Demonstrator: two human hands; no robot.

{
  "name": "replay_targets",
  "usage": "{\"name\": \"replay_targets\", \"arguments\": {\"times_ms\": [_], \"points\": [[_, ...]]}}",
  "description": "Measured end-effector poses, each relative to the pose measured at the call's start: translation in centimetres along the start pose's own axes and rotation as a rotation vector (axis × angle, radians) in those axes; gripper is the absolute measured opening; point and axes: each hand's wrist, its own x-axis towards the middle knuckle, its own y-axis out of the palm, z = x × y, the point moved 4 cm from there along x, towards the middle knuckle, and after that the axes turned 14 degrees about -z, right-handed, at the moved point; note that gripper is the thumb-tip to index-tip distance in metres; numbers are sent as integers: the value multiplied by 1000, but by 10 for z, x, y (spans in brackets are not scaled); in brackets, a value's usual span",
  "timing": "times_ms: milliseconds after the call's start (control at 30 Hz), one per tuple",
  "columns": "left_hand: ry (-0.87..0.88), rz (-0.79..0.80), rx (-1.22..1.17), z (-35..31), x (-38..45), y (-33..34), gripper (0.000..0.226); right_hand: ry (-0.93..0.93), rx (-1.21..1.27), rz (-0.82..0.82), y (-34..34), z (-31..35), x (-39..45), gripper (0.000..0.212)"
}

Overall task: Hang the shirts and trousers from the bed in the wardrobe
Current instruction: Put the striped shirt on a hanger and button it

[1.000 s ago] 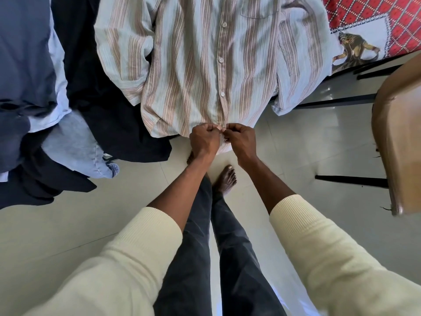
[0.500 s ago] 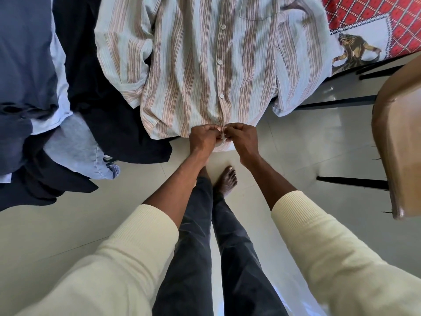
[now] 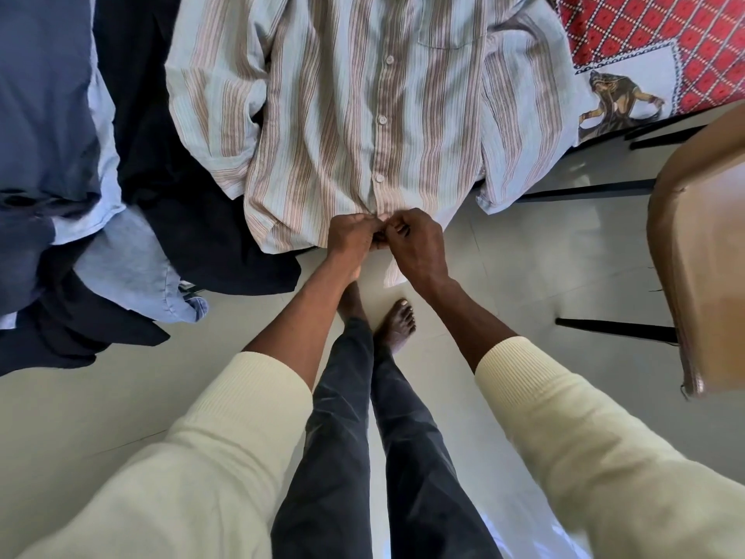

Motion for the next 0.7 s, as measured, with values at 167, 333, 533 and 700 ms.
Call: {"name": "replay_targets", "arguments": {"times_ms": [167, 333, 533, 700], "points": [[98, 10, 130, 6, 13, 2, 16, 26, 36, -38, -5, -7, 1, 18], [300, -11, 393, 8, 18, 1, 29, 59, 75, 73, -10, -9, 12, 12], [730, 9, 796, -8, 14, 12, 26, -284, -260, 187, -10, 5, 25, 24], [575, -79, 645, -5, 10, 13, 33, -413, -182, 66, -15, 3, 22, 23]]}}
